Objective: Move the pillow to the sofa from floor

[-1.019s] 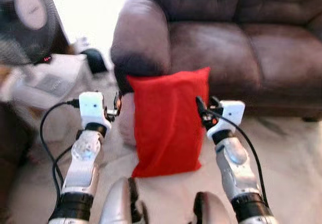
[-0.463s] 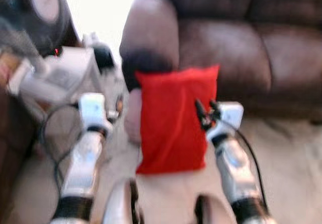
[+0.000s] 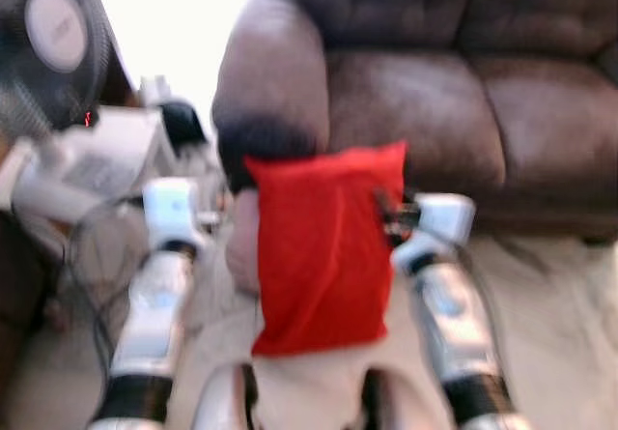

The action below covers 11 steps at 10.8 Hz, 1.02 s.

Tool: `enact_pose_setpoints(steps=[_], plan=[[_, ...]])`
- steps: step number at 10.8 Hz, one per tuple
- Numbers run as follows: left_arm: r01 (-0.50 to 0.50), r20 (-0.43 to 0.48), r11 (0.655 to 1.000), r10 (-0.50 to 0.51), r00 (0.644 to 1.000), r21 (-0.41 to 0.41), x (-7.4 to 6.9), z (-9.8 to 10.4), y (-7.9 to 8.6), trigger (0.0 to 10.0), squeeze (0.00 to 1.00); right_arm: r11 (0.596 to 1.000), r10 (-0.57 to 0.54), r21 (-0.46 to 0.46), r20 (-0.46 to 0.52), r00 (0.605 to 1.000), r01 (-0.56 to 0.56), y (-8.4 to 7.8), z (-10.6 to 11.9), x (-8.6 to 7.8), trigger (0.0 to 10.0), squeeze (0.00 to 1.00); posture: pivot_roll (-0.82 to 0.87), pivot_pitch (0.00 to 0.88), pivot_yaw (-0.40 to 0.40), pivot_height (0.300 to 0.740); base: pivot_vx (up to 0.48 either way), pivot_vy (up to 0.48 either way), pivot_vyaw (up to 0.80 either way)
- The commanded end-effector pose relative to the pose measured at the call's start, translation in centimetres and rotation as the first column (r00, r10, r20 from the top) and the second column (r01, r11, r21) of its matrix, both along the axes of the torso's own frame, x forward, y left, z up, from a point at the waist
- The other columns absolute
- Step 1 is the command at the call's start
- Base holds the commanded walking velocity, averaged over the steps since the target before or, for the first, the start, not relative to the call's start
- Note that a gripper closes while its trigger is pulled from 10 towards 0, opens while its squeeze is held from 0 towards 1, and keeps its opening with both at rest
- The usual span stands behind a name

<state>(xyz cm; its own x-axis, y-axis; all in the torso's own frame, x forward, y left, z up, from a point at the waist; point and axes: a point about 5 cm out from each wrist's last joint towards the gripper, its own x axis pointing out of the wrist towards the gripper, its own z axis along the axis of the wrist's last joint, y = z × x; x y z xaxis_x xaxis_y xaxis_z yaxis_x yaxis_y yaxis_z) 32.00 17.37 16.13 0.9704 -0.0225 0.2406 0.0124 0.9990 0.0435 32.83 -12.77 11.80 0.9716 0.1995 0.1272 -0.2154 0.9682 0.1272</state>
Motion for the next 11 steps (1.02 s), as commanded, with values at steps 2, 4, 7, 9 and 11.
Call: enact_pose_setpoints(steps=[2,4,7,9,11], plan=[[0.019,-0.008,1.0,-0.019,1.0,-0.004,-0.04,-0.18,-0.75,10.0,0.0,0.999,-0.038,-0.001,-0.017,0.999,0.038,-1.19,-0.35,-0.12,10.0,0.0,0.09,0.157,-0.029,0.612,0.264,0.0,0.0],[0.018,-0.008,1.0,-0.018,1.0,-0.003,-0.07,-0.19,-0.74,10.0,0.0,0.998,-0.057,-0.005,-0.032,0.998,0.056,-1.34,-0.5,-0.01,10.0,0.0,0.09,0.157,-0.03,0.612,0.264,0.0,-0.36],[0.017,-0.009,1.0,-0.017,1.0,-0.004,-0.06,-0.22,-0.71,10.0,0.0,0.999,-0.042,-0.006,-0.017,0.999,0.042,-1.14,-0.35,-0.04,10.0,0.0,0.09,0.157,-0.03,0.612,0.265,0.0,0.0],[0.018,-0.01,1.0,-0.018,1.0,-0.004,-0.06,-0.25,-0.69,10.0,0.0,0.999,-0.047,0.0,-0.022,0.999,0.047,-1.12,-0.39,-0.03,10.0,0.0,0.09,0.156,-0.03,0.612,0.264,0.0,0.0],[0.017,-0.009,1.0,-0.017,1.0,-0.004,-0.06,-0.26,-0.72,10.0,0.0,0.999,-0.047,0.005,-0.025,0.999,0.047,-1.17,-0.43,0.01,10.0,0.0,0.09,0.156,-0.03,0.612,0.264,0.0,0.0]])
